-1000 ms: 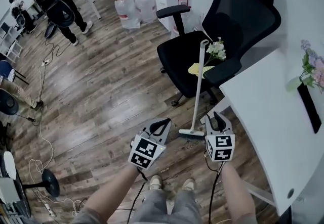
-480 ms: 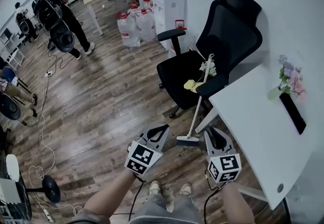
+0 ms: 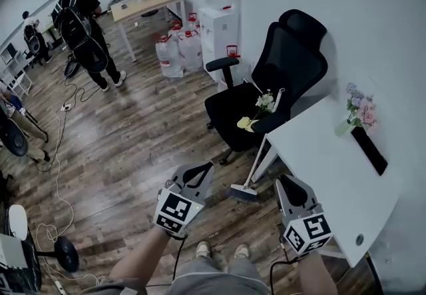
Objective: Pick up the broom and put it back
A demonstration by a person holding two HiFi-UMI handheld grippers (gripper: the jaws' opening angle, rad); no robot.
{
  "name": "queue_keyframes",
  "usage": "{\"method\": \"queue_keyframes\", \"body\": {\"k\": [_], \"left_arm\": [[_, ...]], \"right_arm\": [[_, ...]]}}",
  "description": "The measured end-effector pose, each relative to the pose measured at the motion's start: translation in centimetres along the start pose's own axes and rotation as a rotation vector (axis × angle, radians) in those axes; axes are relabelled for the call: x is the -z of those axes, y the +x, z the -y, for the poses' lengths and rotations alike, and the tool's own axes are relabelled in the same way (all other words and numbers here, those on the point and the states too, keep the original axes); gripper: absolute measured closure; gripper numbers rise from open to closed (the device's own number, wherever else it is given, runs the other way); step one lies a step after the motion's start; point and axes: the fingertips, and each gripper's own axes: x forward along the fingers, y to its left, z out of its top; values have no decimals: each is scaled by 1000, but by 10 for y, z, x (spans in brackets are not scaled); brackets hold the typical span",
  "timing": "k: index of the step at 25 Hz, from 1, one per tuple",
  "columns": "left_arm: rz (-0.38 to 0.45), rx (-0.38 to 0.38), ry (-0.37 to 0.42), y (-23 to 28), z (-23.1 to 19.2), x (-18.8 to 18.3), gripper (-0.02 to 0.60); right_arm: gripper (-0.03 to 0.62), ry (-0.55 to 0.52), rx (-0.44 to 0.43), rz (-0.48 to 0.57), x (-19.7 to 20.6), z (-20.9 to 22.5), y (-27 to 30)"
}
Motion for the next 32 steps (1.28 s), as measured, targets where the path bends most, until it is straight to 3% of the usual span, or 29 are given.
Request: {"method": "queue_keyframes", "body": {"k": [4, 10, 21, 32], "left_arm": [[28, -11, 39, -28, 6, -24, 565], [50, -8, 20, -62, 23, -35, 565], [38, 14, -5, -90, 47, -30, 565], [63, 1, -20, -100, 52, -40, 565]], "right_arm": [[530, -60, -27, 27, -28, -22, -23], [534, -10, -78, 70, -49, -50, -47], [542, 53, -168, 38, -32, -88, -66], [543, 3, -194, 4, -21, -103, -73]]}}
